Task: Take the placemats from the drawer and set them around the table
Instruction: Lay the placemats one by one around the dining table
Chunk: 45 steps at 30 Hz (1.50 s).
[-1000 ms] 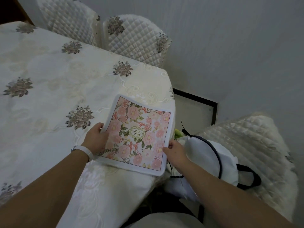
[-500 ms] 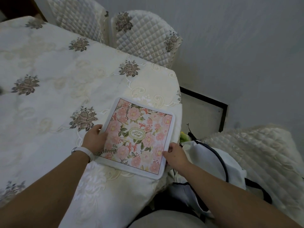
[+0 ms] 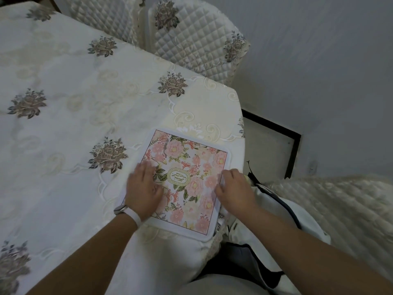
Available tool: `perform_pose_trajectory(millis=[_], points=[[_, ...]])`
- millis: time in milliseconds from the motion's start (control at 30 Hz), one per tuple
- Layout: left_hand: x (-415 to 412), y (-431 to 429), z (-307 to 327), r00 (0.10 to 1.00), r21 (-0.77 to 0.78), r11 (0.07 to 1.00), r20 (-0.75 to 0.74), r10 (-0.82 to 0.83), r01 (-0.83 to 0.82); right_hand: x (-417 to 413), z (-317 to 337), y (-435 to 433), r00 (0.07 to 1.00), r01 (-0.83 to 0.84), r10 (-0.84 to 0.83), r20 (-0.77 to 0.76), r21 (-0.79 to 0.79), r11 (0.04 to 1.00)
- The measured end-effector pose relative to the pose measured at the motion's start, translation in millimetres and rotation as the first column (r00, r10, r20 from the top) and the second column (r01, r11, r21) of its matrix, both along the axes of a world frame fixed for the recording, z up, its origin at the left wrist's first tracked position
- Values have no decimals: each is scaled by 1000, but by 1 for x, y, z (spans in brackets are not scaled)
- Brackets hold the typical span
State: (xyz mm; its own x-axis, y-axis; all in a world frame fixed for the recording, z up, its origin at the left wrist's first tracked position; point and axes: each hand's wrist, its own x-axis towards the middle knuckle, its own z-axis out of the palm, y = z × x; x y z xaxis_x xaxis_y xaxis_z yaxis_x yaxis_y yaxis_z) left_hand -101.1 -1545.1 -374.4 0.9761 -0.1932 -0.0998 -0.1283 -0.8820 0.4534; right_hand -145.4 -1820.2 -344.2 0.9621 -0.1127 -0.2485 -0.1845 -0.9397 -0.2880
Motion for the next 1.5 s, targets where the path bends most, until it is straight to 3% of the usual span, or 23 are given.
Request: perform_pose_trajectory(millis=[67, 133, 267, 400, 900, 1067, 1233, 1500], points=[[1, -9, -9, 992, 53, 991, -51, -118, 120, 6, -7, 7, 976, -203, 206, 75, -44, 978], [6, -18, -18, 970, 101, 966, -69, -232, 238, 13, -17, 16, 948, -316, 316, 30, -18, 949], [28, -35, -25, 906, 191, 886, -57, -420, 423, 33, -36, 42, 902, -429, 428, -48, 1, 903], [66, -46, -29, 884, 249, 851, -58, -463, 462, 63, -50, 55, 876, -482, 481, -34, -39, 875], [148, -56, -29, 924, 286, 881, -54, -379, 378, 144, -54, 45, 895, -443, 445, 16, -60, 894], [151, -45, -28, 959, 328, 903, -53, -277, 279, 141, -55, 33, 951, -308, 310, 21, -60, 949], [131, -9, -30, 981, 316, 929, -55, -186, 194, 120, -54, 4, 976, -217, 217, -9, -65, 974], [52, 30, -28, 976, 303, 928, -74, -203, 216, 57, -52, -3, 981, -191, 190, -29, -65, 979]])
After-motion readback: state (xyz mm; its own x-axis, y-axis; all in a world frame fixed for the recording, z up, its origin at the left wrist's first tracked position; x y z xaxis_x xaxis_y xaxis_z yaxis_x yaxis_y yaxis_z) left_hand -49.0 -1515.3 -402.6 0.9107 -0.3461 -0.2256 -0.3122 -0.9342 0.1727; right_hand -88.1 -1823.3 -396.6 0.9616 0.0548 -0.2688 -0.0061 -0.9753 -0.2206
